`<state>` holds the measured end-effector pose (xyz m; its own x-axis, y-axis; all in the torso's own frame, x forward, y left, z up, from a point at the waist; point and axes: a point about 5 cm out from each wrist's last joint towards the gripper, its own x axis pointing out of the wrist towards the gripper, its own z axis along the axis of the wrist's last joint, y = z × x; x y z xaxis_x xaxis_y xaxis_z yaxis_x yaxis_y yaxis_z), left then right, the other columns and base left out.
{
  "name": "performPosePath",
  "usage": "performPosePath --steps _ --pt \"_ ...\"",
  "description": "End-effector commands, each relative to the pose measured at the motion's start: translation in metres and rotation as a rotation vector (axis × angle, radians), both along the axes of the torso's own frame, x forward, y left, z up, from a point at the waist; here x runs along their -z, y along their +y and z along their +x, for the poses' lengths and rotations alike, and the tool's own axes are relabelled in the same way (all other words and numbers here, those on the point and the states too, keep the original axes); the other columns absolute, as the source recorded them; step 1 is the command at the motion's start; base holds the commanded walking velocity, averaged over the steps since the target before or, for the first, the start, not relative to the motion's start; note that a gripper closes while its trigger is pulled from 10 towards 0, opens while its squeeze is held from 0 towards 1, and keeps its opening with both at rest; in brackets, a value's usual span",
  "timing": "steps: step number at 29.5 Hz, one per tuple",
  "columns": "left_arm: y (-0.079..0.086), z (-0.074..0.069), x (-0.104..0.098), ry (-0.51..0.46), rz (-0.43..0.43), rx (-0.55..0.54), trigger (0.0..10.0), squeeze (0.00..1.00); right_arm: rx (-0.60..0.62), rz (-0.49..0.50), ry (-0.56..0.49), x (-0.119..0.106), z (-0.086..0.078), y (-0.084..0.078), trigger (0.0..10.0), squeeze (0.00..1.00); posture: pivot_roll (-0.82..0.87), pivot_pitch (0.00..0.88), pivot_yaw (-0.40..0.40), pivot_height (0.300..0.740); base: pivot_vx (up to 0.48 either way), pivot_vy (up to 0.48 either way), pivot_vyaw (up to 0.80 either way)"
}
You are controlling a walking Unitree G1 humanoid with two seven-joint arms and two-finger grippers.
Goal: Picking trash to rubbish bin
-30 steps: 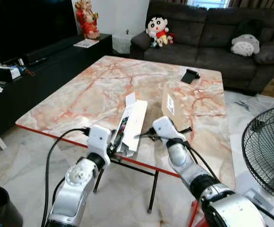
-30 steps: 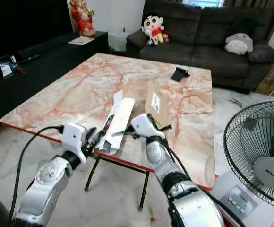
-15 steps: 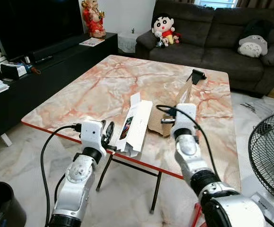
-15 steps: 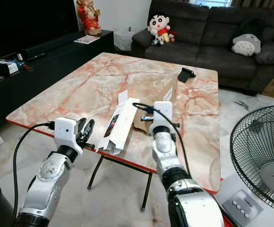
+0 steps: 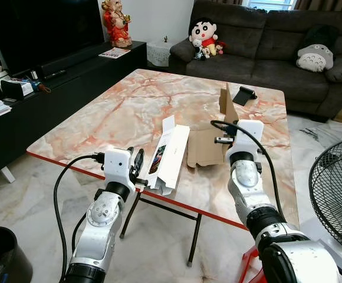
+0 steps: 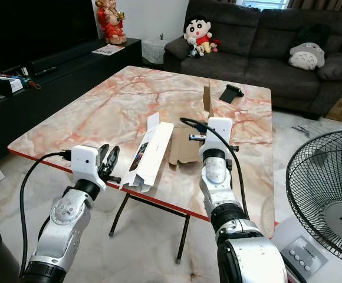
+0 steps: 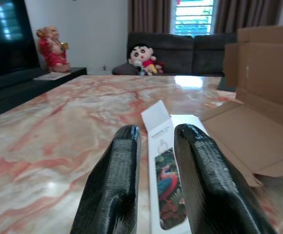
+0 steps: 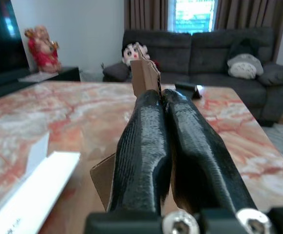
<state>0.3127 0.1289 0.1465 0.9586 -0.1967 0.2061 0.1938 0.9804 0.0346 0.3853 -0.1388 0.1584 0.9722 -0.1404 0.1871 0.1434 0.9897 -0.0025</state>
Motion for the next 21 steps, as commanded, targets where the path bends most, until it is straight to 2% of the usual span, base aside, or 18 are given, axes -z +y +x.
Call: performPosePath --steps 1,7,9,13,16,21 --pt "0.004 0.004 -0.005 -0.029 0.006 -0.038 10.0 0.0 -0.006 0.031 -0.048 -0.006 -0.001 0.004 10.0 0.0 0.08 0.0 -0.031 0.74 0.0 0.0 0.0" --pt "0.008 0.004 -0.007 -0.054 0.012 -0.082 10.0 0.0 -0.025 0.061 -0.045 0.009 -0.011 0.01 10.0 0.0 0.08 0.0 -0.03 0.74 0.0 0.0 0.0" --pt "0.011 0.005 -0.008 -0.071 0.063 -0.108 10.0 0.0 -0.035 0.074 -0.047 0.011 -0.013 0.012 10.0 0.0 0.07 0.0 -0.026 0.74 0.0 0.0 0.0" --pt "0.017 0.007 -0.012 -0.108 0.102 -0.154 10.0 0.0 -0.052 0.085 -0.069 0.009 -0.015 0.014 10.0 0.0 0.07 0.0 -0.024 0.74 0.0 0.0 0.0" --pt "0.025 0.008 -0.018 -0.148 0.111 -0.209 10.0 0.0 -0.032 0.097 -0.089 0.007 -0.015 0.009 10.0 0.0 0.07 0.0 -0.025 0.74 0.0 0.0 0.0" --pt "0.026 0.008 -0.019 -0.158 0.111 -0.219 10.0 0.0 -0.029 0.097 -0.09 0.007 -0.015 0.008 10.0 0.0 0.07 0.0 -0.025 0.74 0.0 0.0 0.0"
